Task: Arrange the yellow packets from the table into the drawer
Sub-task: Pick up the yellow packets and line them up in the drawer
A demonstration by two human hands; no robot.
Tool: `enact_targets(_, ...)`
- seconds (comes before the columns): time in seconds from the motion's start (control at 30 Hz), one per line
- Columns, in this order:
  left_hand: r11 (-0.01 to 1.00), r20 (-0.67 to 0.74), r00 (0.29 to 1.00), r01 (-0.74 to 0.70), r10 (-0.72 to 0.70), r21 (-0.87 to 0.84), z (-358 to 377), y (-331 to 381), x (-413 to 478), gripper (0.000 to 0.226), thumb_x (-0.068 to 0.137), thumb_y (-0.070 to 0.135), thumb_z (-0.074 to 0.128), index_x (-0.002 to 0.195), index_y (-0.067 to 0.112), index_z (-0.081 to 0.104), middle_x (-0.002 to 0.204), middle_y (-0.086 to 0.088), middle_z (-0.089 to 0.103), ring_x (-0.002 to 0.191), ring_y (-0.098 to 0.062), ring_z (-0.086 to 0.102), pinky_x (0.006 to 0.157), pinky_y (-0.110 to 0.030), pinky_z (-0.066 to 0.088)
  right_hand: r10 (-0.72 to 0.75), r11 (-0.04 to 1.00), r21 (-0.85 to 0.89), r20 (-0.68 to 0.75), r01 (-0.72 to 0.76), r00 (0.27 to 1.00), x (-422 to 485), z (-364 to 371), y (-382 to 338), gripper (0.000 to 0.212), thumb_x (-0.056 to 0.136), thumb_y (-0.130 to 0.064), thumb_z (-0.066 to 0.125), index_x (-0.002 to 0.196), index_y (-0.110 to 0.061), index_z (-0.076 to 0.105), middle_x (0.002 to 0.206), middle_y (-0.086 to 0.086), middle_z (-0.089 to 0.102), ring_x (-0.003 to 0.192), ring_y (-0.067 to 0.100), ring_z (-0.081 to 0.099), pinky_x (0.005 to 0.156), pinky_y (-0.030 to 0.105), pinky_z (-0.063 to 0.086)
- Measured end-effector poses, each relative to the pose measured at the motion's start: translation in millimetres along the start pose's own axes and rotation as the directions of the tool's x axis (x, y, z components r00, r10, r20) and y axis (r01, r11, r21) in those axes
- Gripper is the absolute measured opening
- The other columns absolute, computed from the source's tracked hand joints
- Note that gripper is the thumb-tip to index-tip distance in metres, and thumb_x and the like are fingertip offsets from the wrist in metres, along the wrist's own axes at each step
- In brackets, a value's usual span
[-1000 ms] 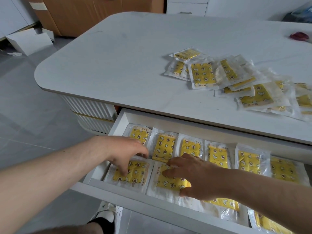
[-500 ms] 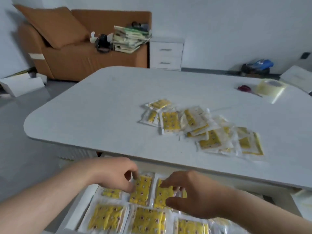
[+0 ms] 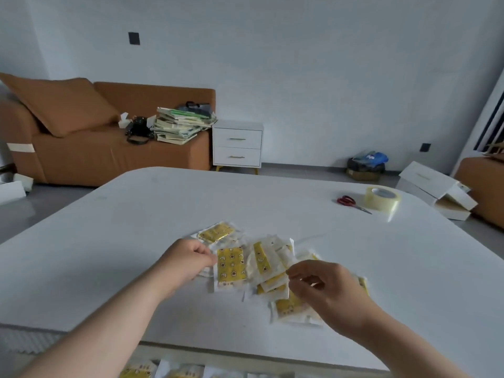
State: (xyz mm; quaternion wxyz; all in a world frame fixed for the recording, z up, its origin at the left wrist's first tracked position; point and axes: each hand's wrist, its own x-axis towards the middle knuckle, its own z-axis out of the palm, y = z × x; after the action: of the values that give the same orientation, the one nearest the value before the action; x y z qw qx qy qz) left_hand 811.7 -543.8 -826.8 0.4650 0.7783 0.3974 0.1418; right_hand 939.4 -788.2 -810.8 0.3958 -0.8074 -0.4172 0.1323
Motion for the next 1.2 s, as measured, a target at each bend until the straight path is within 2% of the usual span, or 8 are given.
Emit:
enact_targets(0.13,0.96,-0.241,0.97,0.041,0.028,0.278,13.3,-1.9,26.4,0.027,0.072,0.039,0.063,0.064,0.015,0.051,0.068,-0.002,0.056,0.066,-0.026,0.056,0.058,-0.027,0.036,0.052,0.98,-0.184,-0.103,-0.07,0.993,45.4,16.6,6.5,0.023,0.092,-0.035,0.058,0.114,-0.034,0.068,0.109,-0.016,0.064,0.101,0.002,0.059,0.087,0.019,0.047)
enact_targets(0.27,0.819,-0.247,0.969,0.128,0.017,0.559,47.2,2.2,30.6,0.08,0.064,0.08,0.051,0.118,0.02,0.054,0.123,-0.009,0.055,0.115,-0.031,0.052,0.089,-0.037,0.043,0.062,0.878,-0.476,-0.004,-0.057,0.998,75.4,44.1,11.7,0.035,0.099,-0.041,0.04,0.13,-0.042,0.056,0.148,-0.008,0.039,0.135,0.021,0.032,0.111,0.034,0.027)
enact_targets(0.4,0.715,-0.216,0.975,0.118,0.048,0.689,54.1,-0.3,34.0,0.098,0.058,0.089,0.051,0.127,0.019,0.049,0.128,-0.008,0.049,0.119,-0.03,0.046,0.092,-0.038,0.04,0.077,0.816,-0.576,0.035,-0.043,0.996,73.6,51.1,18.1,0.038,0.1,-0.045,0.031,0.126,-0.039,0.058,0.149,-0.006,0.036,0.134,0.024,0.031,0.11,0.038,0.022)
enact_targets(0.6,0.775,-0.157,0.988,0.109,-0.013,0.622,38.1,0.0,36.7,0.089,0.064,0.074,0.065,0.127,0.014,0.051,0.127,-0.01,0.048,0.119,-0.03,0.047,0.092,-0.034,0.044,0.136,0.817,-0.558,-0.063,-0.148,0.989,76.5,47.2,15.2,0.043,0.093,-0.061,0.039,0.109,-0.036,0.071,0.13,-0.008,0.053,0.123,0.021,0.044,0.1,0.033,0.034)
enact_targets(0.77,0.789,-0.161,0.987,0.101,-0.002,0.606,34.8,-1.5,38.8,0.05,0.067,0.049,0.066,0.102,0.015,0.059,0.105,-0.006,0.06,0.1,-0.027,0.057,0.075,-0.029,0.05,0.203,0.802,-0.529,-0.196,-0.277,0.959,83.7,58.5,5.2,0.059,0.077,-0.073,0.054,0.102,-0.02,0.061,0.104,-0.002,0.058,0.106,0.022,0.051,0.089,0.032,0.044)
enact_targets(0.9,0.751,-0.177,0.984,0.107,0.014,0.652,28.3,-0.3,38.0,0.038,0.069,0.039,0.066,0.098,0.022,0.048,0.107,0.0,0.061,0.103,-0.025,0.057,0.075,-0.029,0.043,0.253,0.851,-0.413,-0.222,-0.326,0.942,84.3,53.7,8.7,0.06,0.079,-0.062,0.063,0.117,-0.019,0.045,0.113,-0.001,0.06,0.11,0.024,0.052,0.09,0.033,0.044)
enact_targets(1.03,0.768,-0.153,0.988,0.091,0.009,0.634,19.2,1.4,39.9,0.037,0.072,0.026,0.066,0.102,0.021,0.044,0.089,0.006,0.054,0.094,-0.022,0.058,0.07,-0.027,0.043,0.205,0.814,-0.489,-0.265,-0.314,0.942,85.0,44.5,10.4,0.051,0.089,-0.048,0.059,0.132,-0.024,0.044,0.116,-0.006,0.065,0.114,0.023,0.051,0.096,0.034,0.035)
enact_targets(1.2,0.831,-0.063,0.996,0.086,-0.062,0.55,12.3,-1.5,43.9,0.06,0.072,0.02,0.07,0.126,0.018,0.045,0.09,0.008,0.051,0.086,-0.017,0.059,0.06,-0.023,0.045,0.165,0.799,-0.532,-0.256,-0.282,0.952,83.8,46.1,10.3,0.042,0.092,-0.019,0.049,0.133,-0.025,0.053,0.122,-0.001,0.06,0.117,0.024,0.049,0.096,0.034,0.036)
